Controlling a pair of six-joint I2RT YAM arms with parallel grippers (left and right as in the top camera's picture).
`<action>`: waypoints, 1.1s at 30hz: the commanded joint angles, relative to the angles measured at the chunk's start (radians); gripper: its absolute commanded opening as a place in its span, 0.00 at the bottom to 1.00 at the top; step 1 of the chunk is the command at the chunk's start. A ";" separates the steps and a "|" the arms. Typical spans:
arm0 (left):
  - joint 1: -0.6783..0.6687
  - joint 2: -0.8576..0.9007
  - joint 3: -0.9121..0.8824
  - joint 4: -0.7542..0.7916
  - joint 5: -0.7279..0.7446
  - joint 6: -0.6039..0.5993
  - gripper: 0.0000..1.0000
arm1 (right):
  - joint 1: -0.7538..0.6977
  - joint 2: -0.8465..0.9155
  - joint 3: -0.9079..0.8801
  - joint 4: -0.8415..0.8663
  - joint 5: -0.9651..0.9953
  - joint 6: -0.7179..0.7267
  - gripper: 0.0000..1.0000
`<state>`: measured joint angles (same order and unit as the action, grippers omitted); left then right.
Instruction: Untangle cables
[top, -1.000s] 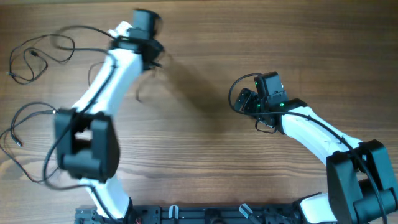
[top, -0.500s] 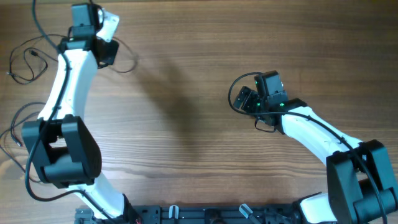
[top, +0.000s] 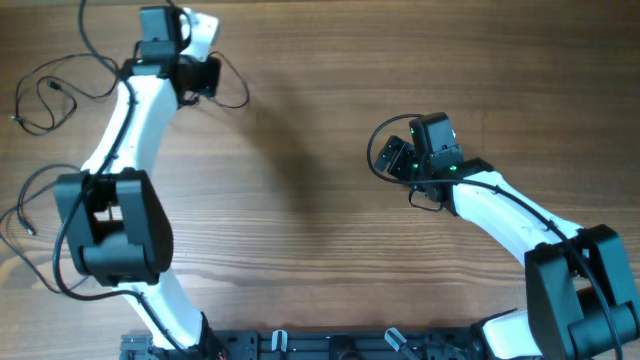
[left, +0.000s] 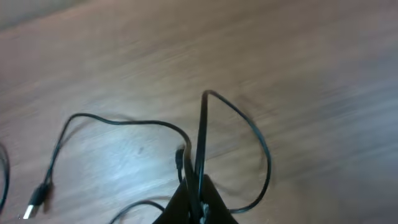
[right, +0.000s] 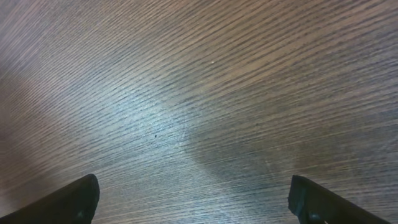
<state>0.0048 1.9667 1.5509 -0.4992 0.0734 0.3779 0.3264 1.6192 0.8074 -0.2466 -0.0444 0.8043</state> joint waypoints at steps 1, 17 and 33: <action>-0.057 -0.043 0.001 0.057 -0.198 -0.149 0.04 | 0.000 0.010 0.002 -0.018 0.000 0.007 1.00; -0.038 -0.095 0.000 -0.401 0.040 -0.044 0.04 | 0.000 0.011 0.002 -0.008 0.003 0.007 1.00; 0.048 -0.158 0.000 -0.296 0.000 -0.100 0.09 | 0.000 0.012 0.002 -0.005 0.029 0.007 1.00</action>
<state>0.0509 1.8027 1.5497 -0.8215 0.0662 0.3126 0.3264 1.6192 0.8074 -0.2539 -0.0402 0.8043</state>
